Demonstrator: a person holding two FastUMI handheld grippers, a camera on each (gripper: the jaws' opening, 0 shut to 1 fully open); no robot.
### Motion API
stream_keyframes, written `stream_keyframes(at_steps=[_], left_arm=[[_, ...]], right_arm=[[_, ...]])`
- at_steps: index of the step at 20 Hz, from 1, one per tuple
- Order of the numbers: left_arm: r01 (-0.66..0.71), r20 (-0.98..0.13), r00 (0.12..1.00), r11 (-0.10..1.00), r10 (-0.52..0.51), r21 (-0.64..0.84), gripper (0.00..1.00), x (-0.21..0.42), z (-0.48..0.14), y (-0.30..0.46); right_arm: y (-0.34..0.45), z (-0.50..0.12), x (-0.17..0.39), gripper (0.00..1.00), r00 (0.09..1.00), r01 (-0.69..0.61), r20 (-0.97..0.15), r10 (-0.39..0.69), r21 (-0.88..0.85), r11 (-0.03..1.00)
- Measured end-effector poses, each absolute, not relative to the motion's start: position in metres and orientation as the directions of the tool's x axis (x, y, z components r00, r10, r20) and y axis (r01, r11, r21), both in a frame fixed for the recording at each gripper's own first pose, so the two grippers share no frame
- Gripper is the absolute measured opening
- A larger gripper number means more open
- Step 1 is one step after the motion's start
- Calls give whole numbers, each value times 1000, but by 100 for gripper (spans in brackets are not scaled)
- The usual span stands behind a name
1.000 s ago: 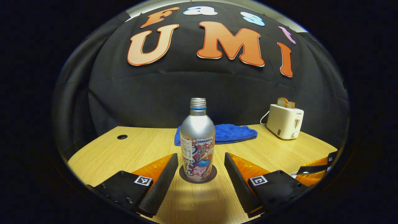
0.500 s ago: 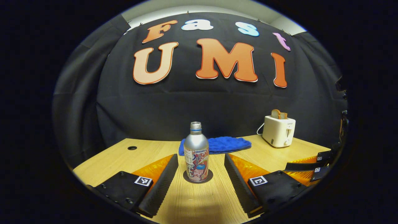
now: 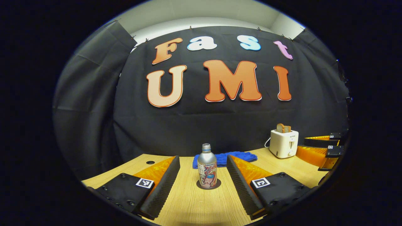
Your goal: Open the teacup lid with one hand, grasp the water bottle and pour water into the teacup with the other hand; after pouring, place the water bottle on the coaster and then close the teacup lid.
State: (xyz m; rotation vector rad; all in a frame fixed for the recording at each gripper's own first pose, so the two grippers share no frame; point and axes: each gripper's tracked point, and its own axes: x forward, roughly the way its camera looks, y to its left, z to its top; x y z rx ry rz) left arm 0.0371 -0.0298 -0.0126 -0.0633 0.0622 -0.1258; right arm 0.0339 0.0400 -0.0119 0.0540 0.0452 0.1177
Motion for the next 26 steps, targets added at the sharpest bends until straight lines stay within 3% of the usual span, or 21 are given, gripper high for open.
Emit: stream_keyframes(at_steps=[5,9,10,12,17,19,21,24,26], left_arm=[[92,-27,995,994,-94,-60,100,15,-1,-16],[71,-18,997,996,-72,-54,97,2,1,-10],[65,-21,998,997,-66,-52,94,0,-1,-9],[60,-23,998,997,-61,-55,97,-4,-1,-7],[53,-39,998,997,-55,-62,94,-9,-4,-4],[52,-37,998,996,-55,-69,98,-9,-3,-6],[49,-35,998,996,-52,-69,94,-8,-3,-8],[57,-24,998,996,-59,-64,100,-10,1,-13],[56,-20,998,997,-57,-59,98,-9,2,-13]], right_arm=[[28,7,19,73,996,-89,19,88,54,995],[16,14,12,78,997,-58,49,56,37,998],[13,15,10,75,997,-49,53,47,29,998],[9,16,7,75,997,-37,62,35,25,999],[-1,15,4,80,998,-12,60,11,20,1000],[-1,14,4,80,999,-12,49,11,27,1000],[-2,13,4,77,999,-10,47,8,32,999],[-3,12,6,77,999,-7,45,6,20,1000],[-4,11,6,78,999,-5,49,3,21,1000]])
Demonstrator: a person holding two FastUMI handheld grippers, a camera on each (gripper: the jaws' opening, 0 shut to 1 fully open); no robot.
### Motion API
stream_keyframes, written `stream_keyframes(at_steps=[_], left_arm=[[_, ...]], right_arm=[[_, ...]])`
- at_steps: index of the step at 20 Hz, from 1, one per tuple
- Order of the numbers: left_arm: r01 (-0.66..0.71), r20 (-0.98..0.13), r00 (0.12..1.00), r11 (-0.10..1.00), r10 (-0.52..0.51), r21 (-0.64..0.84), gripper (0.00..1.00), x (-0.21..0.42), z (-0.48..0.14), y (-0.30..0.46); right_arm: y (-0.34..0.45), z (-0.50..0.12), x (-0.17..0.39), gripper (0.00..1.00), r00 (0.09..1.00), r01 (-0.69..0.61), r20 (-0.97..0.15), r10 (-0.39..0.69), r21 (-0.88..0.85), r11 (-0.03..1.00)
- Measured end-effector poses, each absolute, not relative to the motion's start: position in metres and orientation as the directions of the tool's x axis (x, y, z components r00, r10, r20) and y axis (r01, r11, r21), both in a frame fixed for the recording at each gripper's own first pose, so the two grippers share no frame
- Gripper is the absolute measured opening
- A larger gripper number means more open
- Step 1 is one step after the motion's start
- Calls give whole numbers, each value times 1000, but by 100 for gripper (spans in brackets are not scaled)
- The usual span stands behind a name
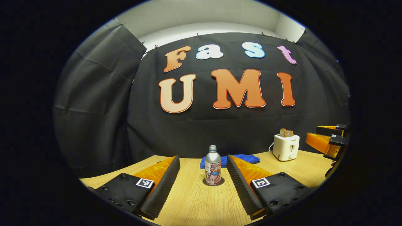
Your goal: Open the teacup lid with one hand, grasp the water bottle and pour water into the teacup with the other hand; after pouring, place the water bottle on the coaster and then close the teacup lid.
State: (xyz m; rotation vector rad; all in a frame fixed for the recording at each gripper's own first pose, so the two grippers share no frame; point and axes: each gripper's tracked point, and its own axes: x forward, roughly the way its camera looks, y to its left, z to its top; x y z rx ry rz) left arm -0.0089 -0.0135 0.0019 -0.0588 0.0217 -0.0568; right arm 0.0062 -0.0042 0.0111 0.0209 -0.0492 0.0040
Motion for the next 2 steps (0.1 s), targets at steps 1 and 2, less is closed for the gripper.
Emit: stream_keyframes(at_steps=[1,2], left_arm=[[55,-18,998,997,-56,-60,98,-11,3,-13],[54,-15,998,997,-55,-63,98,-10,2,-13]], right_arm=[[-4,12,7,78,999,-7,49,6,24,1000],[-4,13,8,80,999,-8,52,7,25,1000]])
